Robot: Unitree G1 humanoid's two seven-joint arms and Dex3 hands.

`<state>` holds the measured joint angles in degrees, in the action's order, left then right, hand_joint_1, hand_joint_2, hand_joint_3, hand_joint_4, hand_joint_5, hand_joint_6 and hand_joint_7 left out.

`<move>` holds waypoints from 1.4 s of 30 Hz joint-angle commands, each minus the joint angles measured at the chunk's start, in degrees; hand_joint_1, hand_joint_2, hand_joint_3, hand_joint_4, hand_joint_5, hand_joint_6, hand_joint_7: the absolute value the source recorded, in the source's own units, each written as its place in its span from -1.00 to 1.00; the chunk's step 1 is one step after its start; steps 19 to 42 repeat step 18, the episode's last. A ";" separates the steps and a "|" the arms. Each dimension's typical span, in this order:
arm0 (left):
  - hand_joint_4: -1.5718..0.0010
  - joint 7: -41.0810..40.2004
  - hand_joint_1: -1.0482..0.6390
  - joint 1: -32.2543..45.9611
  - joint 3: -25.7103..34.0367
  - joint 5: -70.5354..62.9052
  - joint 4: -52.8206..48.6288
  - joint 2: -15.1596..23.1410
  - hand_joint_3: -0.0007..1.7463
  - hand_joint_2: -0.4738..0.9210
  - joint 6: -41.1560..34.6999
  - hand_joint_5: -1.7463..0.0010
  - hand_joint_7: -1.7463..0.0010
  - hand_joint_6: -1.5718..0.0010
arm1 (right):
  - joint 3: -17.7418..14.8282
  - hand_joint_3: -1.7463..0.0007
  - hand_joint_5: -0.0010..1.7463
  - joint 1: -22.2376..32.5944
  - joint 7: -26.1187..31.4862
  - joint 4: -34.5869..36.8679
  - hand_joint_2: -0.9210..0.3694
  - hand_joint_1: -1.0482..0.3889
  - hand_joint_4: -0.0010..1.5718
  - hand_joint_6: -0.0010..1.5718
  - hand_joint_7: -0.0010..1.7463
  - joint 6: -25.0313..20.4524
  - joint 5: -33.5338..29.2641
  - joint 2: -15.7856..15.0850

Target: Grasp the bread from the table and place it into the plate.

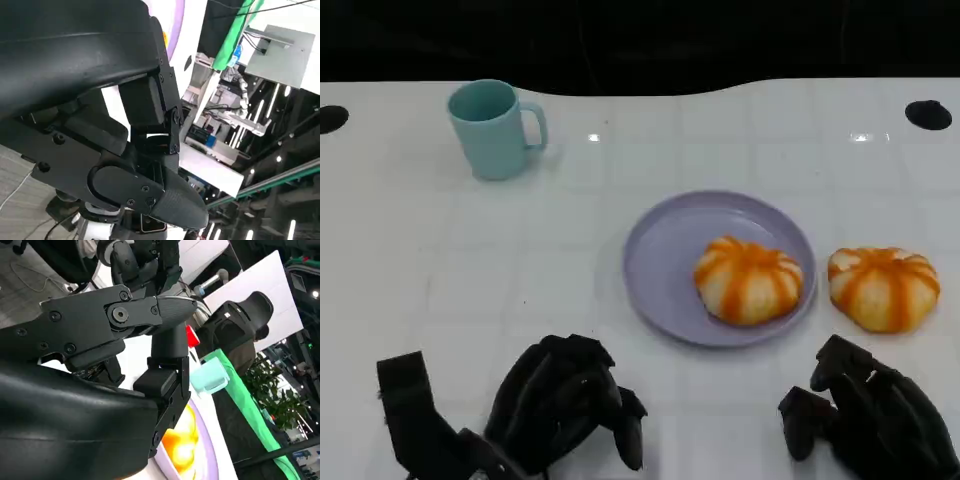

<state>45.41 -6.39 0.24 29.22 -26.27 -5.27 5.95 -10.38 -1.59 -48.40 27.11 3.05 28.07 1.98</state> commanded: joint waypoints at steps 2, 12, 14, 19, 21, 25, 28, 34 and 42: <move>-1.00 1.56 -1.00 -0.22 1.32 -0.18 -1.25 -0.30 -0.99 0.76 0.88 0.01 0.38 -1.00 | -0.40 0.75 0.99 -0.30 -0.16 1.00 -1.00 -0.35 -0.02 -0.14 0.68 0.89 0.14 -0.76; -1.00 3.94 -1.00 -0.81 2.76 0.83 -2.76 -0.84 -1.00 0.73 -1.66 0.04 0.42 -1.00 | -0.95 0.77 0.95 -1.56 -1.68 3.78 -1.00 -0.34 -0.02 -0.10 0.60 1.39 0.47 -1.00; -1.00 4.14 -1.00 -0.92 3.07 0.99 -2.87 -0.88 -1.00 0.72 -2.60 0.04 0.42 -1.00 | -0.92 0.77 0.96 -1.79 -1.86 4.13 -1.00 -0.34 -0.01 -0.10 0.60 1.87 0.26 -1.06; -1.00 4.37 -1.00 -1.04 3.53 0.86 -2.84 -0.98 -1.00 0.72 -3.34 0.05 0.43 -1.00 | -0.89 0.75 0.97 -1.97 -1.73 4.27 -1.00 -0.34 0.00 -0.10 0.62 1.87 0.18 -1.06; -1.00 4.37 -1.00 -1.04 3.53 0.86 -2.84 -0.98 -1.00 0.72 -3.34 0.05 0.43 -1.00 | -0.89 0.75 0.97 -1.97 -1.73 4.27 -1.00 -0.34 0.00 -0.10 0.62 1.87 0.18 -1.06; -1.00 4.37 -1.00 -1.04 3.53 0.86 -2.84 -0.98 -1.00 0.72 -3.34 0.05 0.43 -1.00 | -0.89 0.75 0.97 -1.97 -1.73 4.27 -1.00 -0.34 0.00 -0.10 0.62 1.87 0.18 -1.06; -1.00 4.37 -1.00 -1.04 3.53 0.86 -2.84 -0.98 -1.00 0.72 -3.34 0.05 0.43 -1.00 | -0.89 0.75 0.97 -1.97 -1.73 4.27 -1.00 -0.34 0.00 -0.10 0.62 1.87 0.18 -1.06; -1.00 4.37 -1.00 -1.04 3.53 0.86 -2.84 -0.98 -1.00 0.72 -3.34 0.05 0.43 -1.00 | -0.89 0.75 0.97 -1.97 -1.73 4.27 -1.00 -0.34 0.00 -0.10 0.62 1.87 0.18 -1.06; -1.00 4.37 -1.00 -1.04 3.53 0.86 -2.84 -0.98 -1.00 0.72 -3.34 0.05 0.43 -1.00 | -0.89 0.75 0.97 -1.97 -1.73 4.27 -1.00 -0.34 0.00 -0.10 0.62 1.87 0.18 -1.06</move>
